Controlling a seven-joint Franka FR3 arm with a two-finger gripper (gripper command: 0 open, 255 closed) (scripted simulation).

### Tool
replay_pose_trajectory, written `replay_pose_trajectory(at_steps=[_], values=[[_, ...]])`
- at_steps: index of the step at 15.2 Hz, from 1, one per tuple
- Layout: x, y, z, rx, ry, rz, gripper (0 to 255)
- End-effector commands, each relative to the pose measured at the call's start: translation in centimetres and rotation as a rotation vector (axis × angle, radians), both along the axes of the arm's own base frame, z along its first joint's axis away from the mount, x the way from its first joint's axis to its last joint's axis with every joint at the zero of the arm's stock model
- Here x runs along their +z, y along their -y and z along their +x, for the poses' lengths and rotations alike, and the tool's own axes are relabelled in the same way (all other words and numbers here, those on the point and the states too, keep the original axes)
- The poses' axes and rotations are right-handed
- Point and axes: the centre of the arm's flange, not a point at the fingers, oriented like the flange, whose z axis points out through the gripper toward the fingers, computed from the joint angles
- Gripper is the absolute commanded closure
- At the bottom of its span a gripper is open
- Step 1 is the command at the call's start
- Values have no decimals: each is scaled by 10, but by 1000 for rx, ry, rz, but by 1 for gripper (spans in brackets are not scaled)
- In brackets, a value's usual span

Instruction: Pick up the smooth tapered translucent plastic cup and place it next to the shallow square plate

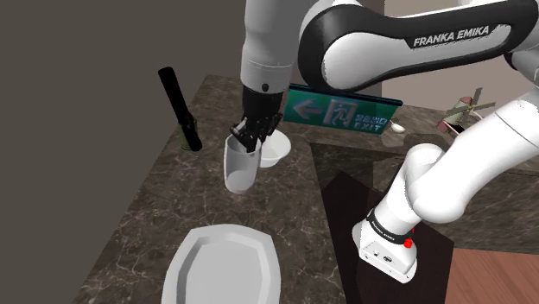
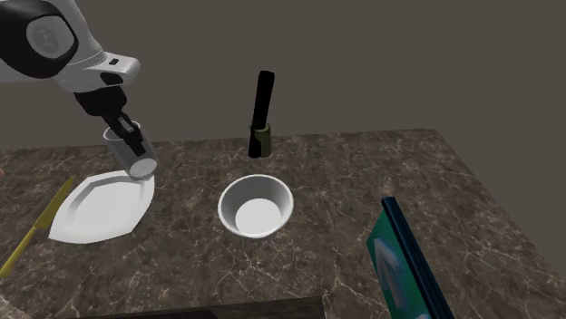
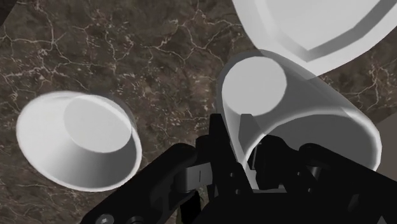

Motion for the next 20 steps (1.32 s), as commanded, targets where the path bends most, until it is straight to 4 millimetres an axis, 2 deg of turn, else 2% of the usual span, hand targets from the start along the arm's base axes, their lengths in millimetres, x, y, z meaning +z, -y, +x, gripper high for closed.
replay_pose_trajectory(at_steps=[1,20], values=[[-11,0,0,0,1,0,255],[-111,0,0,0,1,0,255]])
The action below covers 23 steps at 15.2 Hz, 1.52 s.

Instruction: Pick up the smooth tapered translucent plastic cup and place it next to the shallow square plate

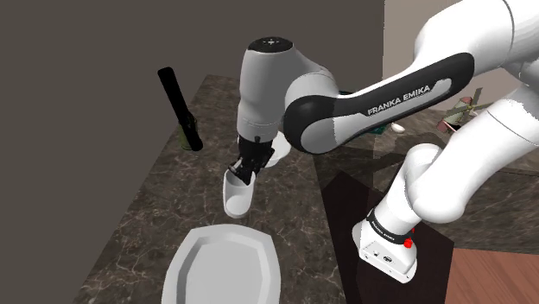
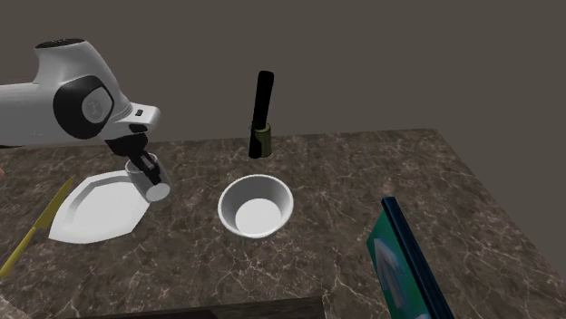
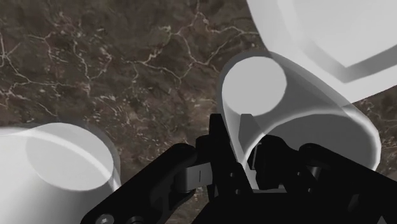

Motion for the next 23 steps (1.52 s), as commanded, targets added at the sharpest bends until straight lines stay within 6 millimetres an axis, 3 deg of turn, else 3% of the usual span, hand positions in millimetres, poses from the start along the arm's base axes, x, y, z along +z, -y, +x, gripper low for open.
replay_pose_trajectory(at_steps=[1,6,14,15,20,23], values=[[-10,0,0,0,1,1,255],[-37,0,0,0,1,1,255],[-38,0,0,0,1,1,255],[-38,0,0,0,1,1,0],[-38,0,0,0,1,1,0],[2,-2,-2,0,1,1,0]])
